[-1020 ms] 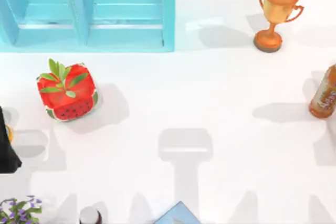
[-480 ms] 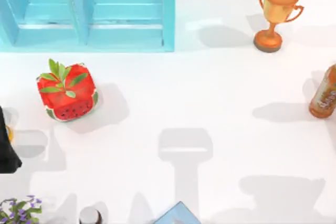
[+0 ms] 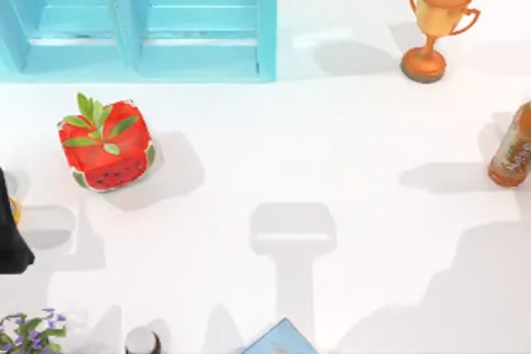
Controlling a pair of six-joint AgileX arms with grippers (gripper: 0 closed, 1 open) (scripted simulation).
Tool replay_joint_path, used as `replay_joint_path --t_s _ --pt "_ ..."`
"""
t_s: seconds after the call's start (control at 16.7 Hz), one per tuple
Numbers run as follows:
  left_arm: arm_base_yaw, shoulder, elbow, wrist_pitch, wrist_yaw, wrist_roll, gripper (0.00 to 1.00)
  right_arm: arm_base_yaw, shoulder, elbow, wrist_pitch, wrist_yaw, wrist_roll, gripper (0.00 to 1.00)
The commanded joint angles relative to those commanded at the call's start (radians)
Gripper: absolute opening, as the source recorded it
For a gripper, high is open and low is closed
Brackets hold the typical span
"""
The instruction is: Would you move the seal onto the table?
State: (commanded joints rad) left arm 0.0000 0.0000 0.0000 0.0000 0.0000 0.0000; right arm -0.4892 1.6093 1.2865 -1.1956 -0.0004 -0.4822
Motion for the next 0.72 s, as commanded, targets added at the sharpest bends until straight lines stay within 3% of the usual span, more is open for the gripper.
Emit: replay_joint_path --t_s 0.42,0.72 --pt "0.000 0.000 0.000 0.000 0.000 0.000 1.00 -0.022 0.064 0.062 -0.049 0.000 -0.021 1.00" --pt "0.000 0.000 0.000 0.000 0.000 0.000 1.00 -0.018 0.082 -0.002 0.026 0.000 -0.017 1.00"
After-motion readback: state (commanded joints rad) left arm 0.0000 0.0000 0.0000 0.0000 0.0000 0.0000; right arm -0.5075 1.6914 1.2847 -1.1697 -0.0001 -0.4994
